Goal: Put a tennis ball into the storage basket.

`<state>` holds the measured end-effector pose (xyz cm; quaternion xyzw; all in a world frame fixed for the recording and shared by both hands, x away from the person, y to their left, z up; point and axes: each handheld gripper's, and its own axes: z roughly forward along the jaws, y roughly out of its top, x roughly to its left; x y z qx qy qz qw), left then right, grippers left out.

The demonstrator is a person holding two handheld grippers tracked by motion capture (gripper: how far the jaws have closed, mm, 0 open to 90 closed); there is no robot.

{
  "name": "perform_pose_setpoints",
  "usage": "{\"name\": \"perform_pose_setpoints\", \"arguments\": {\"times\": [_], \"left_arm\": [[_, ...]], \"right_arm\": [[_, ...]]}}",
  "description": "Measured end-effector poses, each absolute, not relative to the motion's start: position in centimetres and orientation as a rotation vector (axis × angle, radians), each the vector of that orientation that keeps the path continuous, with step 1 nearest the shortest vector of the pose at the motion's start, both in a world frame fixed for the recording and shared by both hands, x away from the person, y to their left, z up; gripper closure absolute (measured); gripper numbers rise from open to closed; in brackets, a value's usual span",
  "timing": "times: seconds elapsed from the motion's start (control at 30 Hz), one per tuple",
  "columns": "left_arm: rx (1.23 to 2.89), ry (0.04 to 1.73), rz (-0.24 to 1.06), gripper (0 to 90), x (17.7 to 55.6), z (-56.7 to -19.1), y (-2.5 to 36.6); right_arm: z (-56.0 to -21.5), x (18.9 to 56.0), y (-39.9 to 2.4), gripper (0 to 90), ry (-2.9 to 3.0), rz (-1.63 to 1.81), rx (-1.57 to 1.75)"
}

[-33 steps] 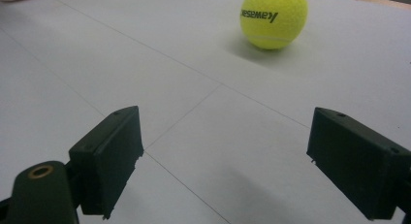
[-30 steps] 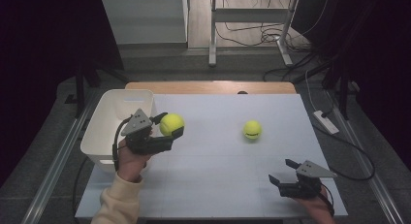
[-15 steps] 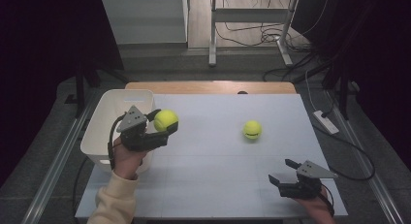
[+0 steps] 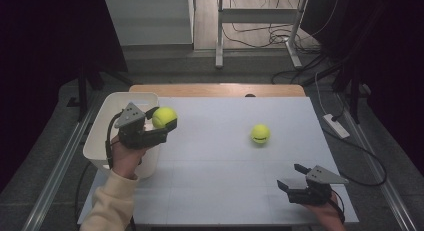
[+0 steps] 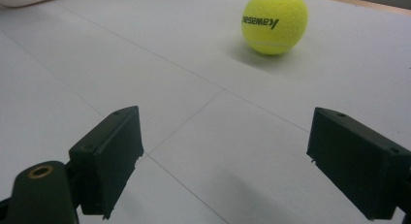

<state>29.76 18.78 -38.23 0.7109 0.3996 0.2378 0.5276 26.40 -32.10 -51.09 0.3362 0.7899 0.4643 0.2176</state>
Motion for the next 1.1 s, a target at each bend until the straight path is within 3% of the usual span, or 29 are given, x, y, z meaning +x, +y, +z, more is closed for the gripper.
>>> {"name": "perform_pose_setpoints", "arguments": {"times": [1.1], "left_arm": [[1.705,1.053,0.604,26.7,32.2,-37.6,20.9]], "right_arm": [[-51.1,26.4,-32.1,12.4,2.187,1.277,0.930]]}}
